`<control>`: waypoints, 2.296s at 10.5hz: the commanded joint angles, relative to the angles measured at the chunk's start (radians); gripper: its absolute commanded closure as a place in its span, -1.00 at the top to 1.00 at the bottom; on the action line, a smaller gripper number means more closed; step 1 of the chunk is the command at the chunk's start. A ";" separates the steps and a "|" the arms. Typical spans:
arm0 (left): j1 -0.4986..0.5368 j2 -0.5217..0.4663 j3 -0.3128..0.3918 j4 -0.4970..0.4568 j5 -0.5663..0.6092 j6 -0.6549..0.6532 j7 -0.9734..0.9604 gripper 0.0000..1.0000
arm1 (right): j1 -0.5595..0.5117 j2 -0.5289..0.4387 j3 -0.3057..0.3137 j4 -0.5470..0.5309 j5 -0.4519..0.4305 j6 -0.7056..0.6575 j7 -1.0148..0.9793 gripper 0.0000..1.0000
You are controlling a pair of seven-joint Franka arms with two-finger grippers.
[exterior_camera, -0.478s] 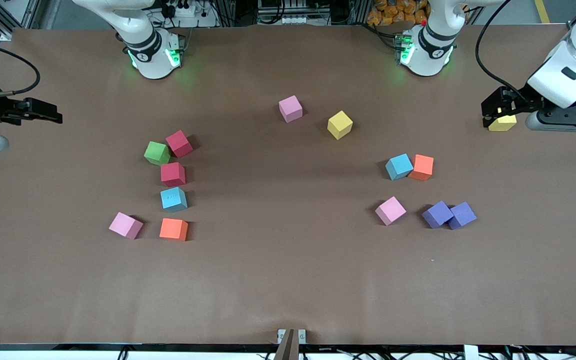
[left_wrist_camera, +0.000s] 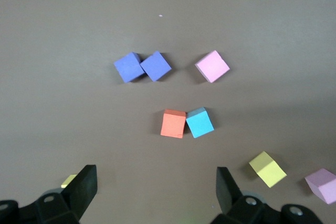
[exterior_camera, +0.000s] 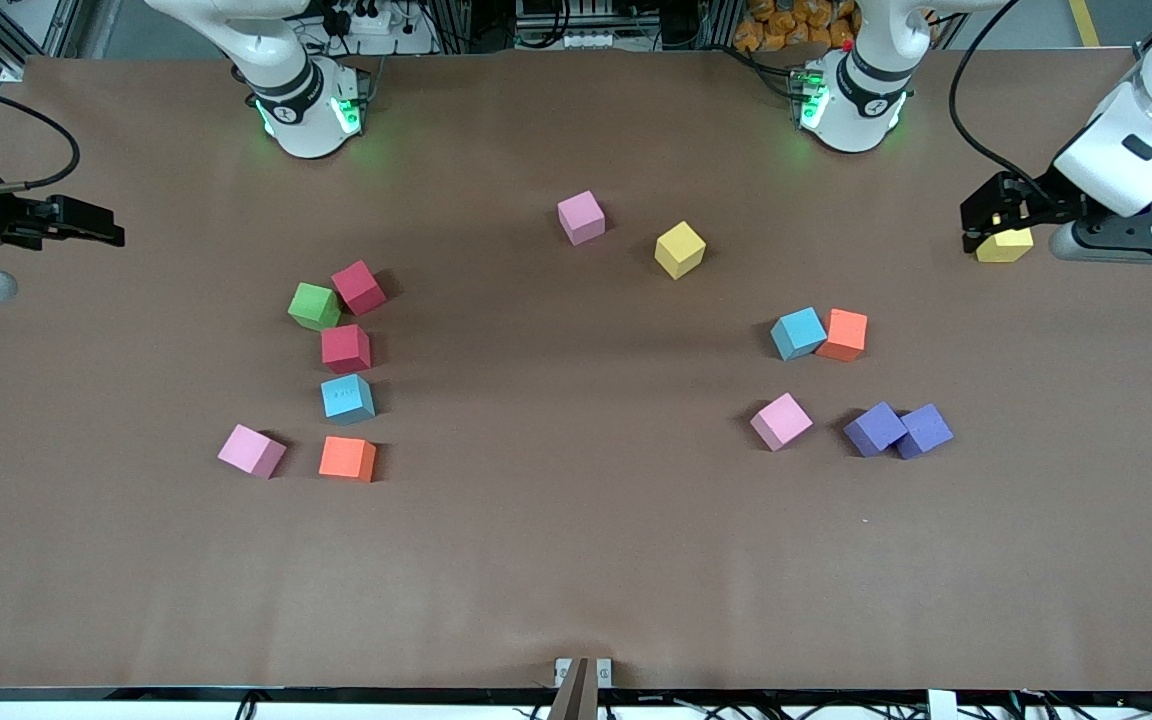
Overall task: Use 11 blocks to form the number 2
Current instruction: 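Move the left gripper over the pink cube near the table middle, then grasp the pink cube with the left gripper while the right gripper grasps cyan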
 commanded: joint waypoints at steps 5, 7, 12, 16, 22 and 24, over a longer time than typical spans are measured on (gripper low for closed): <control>-0.088 0.018 -0.174 -0.321 -0.088 0.261 -0.237 1.00 | -0.022 -0.002 0.021 0.003 -0.012 -0.011 0.009 1.00; -0.244 0.036 -0.189 -0.435 -0.131 0.392 -0.477 1.00 | -0.022 0.000 0.021 0.001 -0.012 -0.009 0.011 1.00; -0.335 0.197 -0.425 -0.465 -0.131 0.556 -0.938 1.00 | 0.045 0.090 0.023 -0.094 0.039 0.174 0.014 1.00; -0.502 0.344 -0.422 -0.494 -0.137 0.762 -1.245 1.00 | 0.080 0.294 0.023 -0.132 0.120 0.407 0.015 1.00; -0.515 0.419 -0.421 -0.519 -0.131 0.885 -1.285 1.00 | 0.171 0.400 0.025 -0.282 0.171 0.731 0.022 1.00; -0.516 0.439 -0.418 -0.517 -0.127 0.905 -1.285 1.00 | 0.212 0.400 0.025 -0.377 0.171 0.863 0.011 1.00</control>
